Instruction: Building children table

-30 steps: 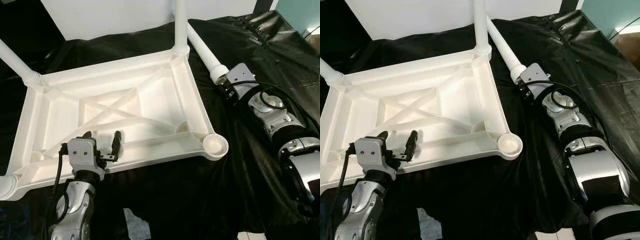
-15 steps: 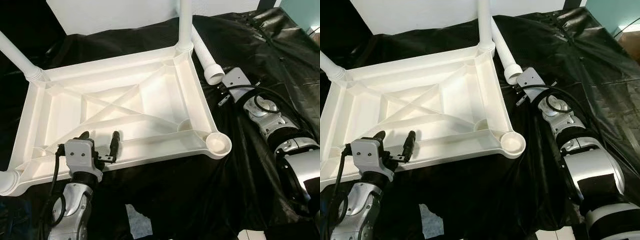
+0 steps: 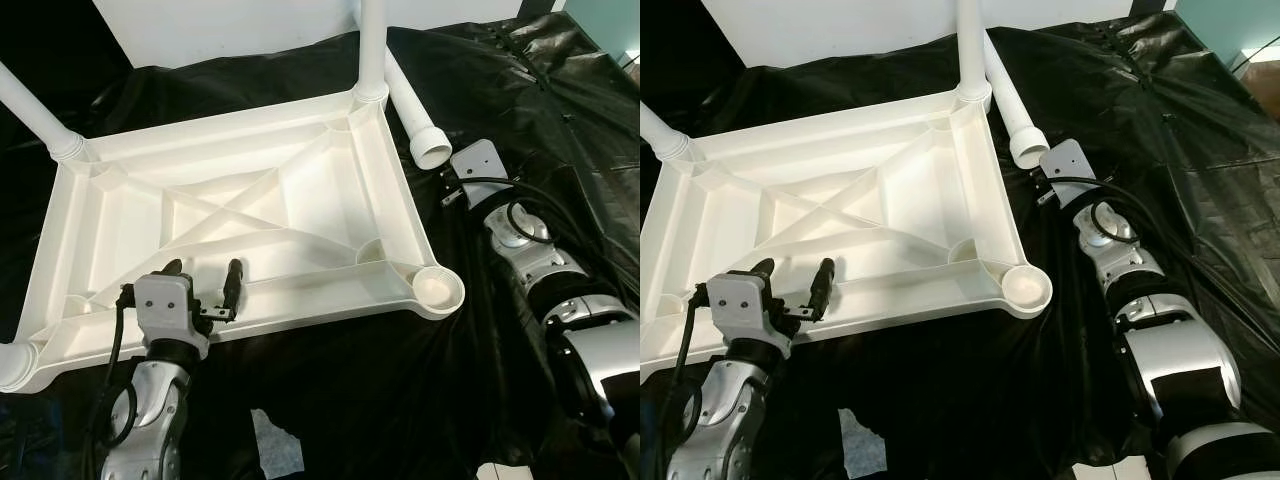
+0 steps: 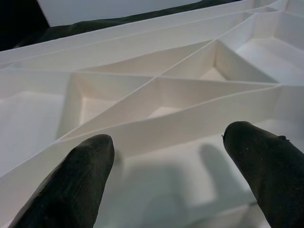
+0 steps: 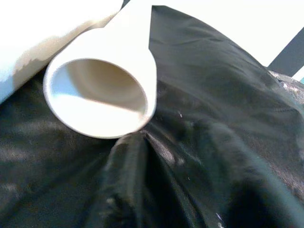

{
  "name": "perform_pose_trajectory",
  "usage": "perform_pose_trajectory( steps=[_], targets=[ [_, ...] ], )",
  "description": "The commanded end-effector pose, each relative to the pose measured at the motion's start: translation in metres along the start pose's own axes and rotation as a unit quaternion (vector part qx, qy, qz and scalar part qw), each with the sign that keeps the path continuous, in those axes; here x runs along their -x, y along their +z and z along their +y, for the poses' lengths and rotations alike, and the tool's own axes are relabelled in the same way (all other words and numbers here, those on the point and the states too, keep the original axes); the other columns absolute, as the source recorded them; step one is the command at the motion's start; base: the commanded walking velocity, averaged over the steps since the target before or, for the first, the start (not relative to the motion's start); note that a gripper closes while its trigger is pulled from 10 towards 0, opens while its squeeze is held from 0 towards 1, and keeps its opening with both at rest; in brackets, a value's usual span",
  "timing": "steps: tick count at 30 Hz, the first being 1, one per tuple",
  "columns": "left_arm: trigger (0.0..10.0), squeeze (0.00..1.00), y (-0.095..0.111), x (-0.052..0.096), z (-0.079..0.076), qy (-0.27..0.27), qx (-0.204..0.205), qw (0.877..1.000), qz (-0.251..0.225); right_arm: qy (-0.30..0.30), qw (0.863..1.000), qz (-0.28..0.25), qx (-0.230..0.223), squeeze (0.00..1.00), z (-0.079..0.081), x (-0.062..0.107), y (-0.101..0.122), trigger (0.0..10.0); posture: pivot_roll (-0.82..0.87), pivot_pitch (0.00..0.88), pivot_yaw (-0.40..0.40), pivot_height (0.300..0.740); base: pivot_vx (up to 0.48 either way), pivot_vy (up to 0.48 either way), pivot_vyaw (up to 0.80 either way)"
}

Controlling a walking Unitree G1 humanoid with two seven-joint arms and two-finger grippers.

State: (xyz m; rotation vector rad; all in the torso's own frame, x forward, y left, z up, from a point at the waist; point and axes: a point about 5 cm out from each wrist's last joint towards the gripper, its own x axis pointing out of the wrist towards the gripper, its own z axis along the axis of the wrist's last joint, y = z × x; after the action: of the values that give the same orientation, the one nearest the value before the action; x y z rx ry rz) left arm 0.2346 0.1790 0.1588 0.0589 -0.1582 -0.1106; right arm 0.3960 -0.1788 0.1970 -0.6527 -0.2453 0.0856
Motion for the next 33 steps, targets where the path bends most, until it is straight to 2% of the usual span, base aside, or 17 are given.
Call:
perform_pose_trajectory(
  steps=[1, 3, 4, 12, 17, 19, 26, 33],
  targets=[
    [10.0, 0.0, -0.008, 0.001, 0.001, 0.009, 0.001, 1.0, 0.017, 0.019, 1.0, 0.013, -0.007, 0.69, 0.01, 0.002, -0.004, 10.0, 0.26, 0.176, 0.073, 0.74, 0.0, 0.0, 0.0],
    [10.0, 0.0, -0.008, 0.0, 0.001, 0.008, 0.001, 1.0, 0.016, 0.023, 1.0, 0.012, -0.008, 0.69, 0.01, 0.001, -0.002, 10.0, 0.26, 0.176, 0.073, 0.74, 0.0, 0.0, 0.0],
    [10.0, 0.0, -0.007, 0.001, 0.002, 0.009, -0.001, 1.0, 0.014, 0.034, 0.999, 0.015, -0.006, 0.0, 0.007, -0.002, -0.001, 10.0, 0.27, 0.174, 0.073, 0.74, 0.0, 0.0, 0.0],
    [10.0, 0.0, -0.005, 0.004, 0.006, 0.015, -0.005, 1.0, 0.012, 0.072, 0.997, 0.015, -0.004, 0.0, 0.006, -0.008, 0.007, 10.0, 0.3, 0.171, 0.061, 0.74, 0.0, 0.0, 0.0],
    [10.0, 0.0, -0.006, 0.007, 0.008, 0.027, -0.007, 1.0, 0.011, 0.103, 0.994, 0.012, -0.021, 0.0, 0.011, -0.012, 0.015, 10.0, 0.31, 0.169, 0.041, 0.74, 0.0, 0.0, 0.0],
    [10.0, 0.0, -0.007, 0.008, 0.008, 0.034, -0.004, 0.999, 0.009, 0.123, 0.992, 0.012, -0.027, 0.0, 0.018, -0.01, 0.018, 10.0, 0.31, 0.166, 0.03, 0.74, 0.0, 0.0, 0.0],
    [10.0, 0.0, -0.01, 0.008, 0.006, 0.034, 0.001, 0.999, 0.009, 0.118, 0.992, 0.014, -0.03, 0.0, 0.017, -0.008, 0.022, 10.0, 0.29, 0.161, 0.024, 0.74, 0.0, 0.0, 0.0],
    [10.0, 0.0, -0.011, 0.005, 0.001, 0.02, 0.006, 1.0, 0.008, 0.109, 0.993, 0.035, -0.042, 0.0, 0.02, 0.002, 0.01, 10.0, 0.27, 0.171, 0.032, 0.74, 0.0, 0.0, 0.0]
  ],
)
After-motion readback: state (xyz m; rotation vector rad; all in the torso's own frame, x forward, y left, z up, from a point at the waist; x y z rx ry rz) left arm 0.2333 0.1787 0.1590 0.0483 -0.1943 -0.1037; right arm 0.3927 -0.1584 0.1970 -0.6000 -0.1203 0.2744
